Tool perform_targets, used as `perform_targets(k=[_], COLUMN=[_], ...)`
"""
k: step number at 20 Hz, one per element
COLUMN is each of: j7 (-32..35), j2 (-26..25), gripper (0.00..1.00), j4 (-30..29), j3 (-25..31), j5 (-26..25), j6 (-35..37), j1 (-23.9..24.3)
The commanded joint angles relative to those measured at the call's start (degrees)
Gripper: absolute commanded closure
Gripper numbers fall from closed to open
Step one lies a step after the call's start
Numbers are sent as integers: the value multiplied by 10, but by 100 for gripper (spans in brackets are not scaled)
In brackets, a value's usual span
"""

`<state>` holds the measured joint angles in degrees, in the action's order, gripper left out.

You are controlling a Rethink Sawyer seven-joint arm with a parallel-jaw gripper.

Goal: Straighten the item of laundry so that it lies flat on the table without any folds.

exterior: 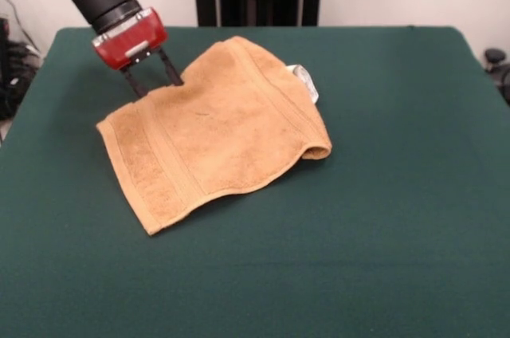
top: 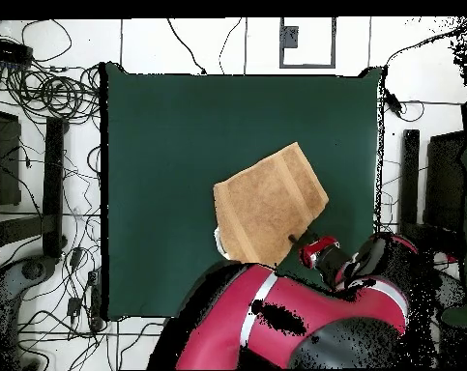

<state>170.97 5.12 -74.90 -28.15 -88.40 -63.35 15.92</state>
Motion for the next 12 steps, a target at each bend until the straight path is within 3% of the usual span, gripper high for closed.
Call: perform_targets(k=[1, 3, 4, 12], j7=[10, 22, 24, 51], j2=[0, -2, -3, -6], gripper=[0, 0, 100, 100], j4=[-9, -9, -9, -7], j3=[94, 94, 92, 82], j5=[74, 80, 84, 86], j6=[54, 52, 51, 62], j1=[-1, 1, 1, -6])
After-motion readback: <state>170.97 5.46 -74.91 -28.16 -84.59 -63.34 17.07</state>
